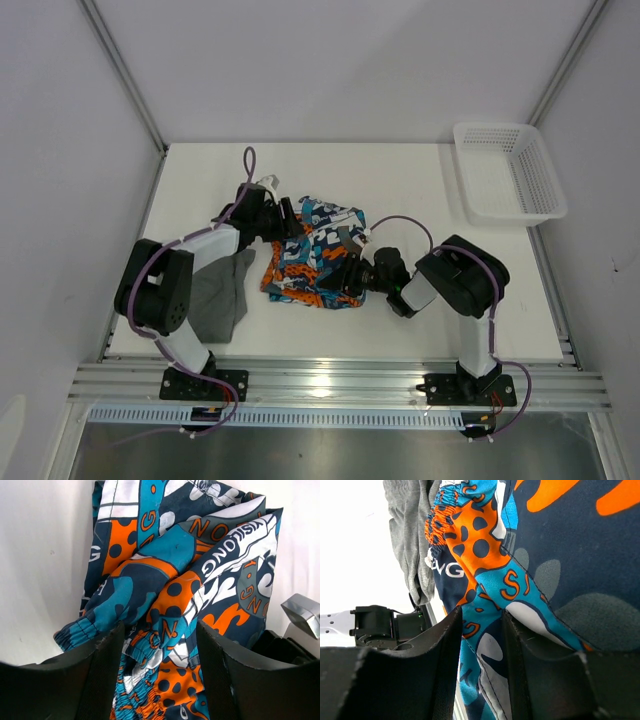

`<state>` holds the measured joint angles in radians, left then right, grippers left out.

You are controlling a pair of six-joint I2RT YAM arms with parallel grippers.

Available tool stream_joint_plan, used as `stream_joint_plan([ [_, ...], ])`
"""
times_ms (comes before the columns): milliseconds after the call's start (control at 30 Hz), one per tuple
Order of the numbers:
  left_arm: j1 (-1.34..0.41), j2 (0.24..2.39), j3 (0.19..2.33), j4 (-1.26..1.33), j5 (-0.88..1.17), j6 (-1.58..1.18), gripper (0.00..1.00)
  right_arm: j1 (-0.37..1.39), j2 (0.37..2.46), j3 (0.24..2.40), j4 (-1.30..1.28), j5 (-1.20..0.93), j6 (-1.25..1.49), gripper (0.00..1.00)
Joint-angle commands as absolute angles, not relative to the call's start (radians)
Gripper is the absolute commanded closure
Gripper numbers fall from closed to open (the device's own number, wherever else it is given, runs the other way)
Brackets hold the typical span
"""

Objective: Fold and stack the shorts
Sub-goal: Fold the shorts

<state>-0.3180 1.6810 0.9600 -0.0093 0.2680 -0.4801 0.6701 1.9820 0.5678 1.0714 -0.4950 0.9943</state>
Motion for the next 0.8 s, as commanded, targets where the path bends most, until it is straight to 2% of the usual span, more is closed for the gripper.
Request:
stream_joint_plan([
  [0,-0.321,1.686,1.008,0.008,0.293,-0.419,0.39,0.67,2.01,0.561,1.086,-0.497,0.982,0.6],
  [200,-0.321,1.693,1.011,0.008,0.316,-0.387,0.45,0.664,1.934,0.589,0.973,-0.483,0.925,0.6],
  [533,-0.33,1.778,1.049,-0.066,0.31,-0.367,0.44,0.64,1.773,0.663,0.714,-0.448,0.813,0.58],
  [633,-0.339,1.792,1.055,-0.071,0.304,-0.364,0.55,0.627,1.735,0.679,0.664,-0.44,0.795,0.58],
  [667,-0.339,1.793,1.06,-0.075,0.302,-0.364,0.66,0.624,1.726,0.683,0.654,-0.436,0.782,0.58],
  [733,-0.339,1.79,1.066,-0.081,0.302,-0.37,0.81,0.62,1.7,0.69,0.614,-0.416,0.767,0.58],
  [767,-0.337,1.787,1.068,-0.077,0.313,-0.374,0.85,0.618,1.691,0.692,0.594,-0.405,0.756,0.58],
])
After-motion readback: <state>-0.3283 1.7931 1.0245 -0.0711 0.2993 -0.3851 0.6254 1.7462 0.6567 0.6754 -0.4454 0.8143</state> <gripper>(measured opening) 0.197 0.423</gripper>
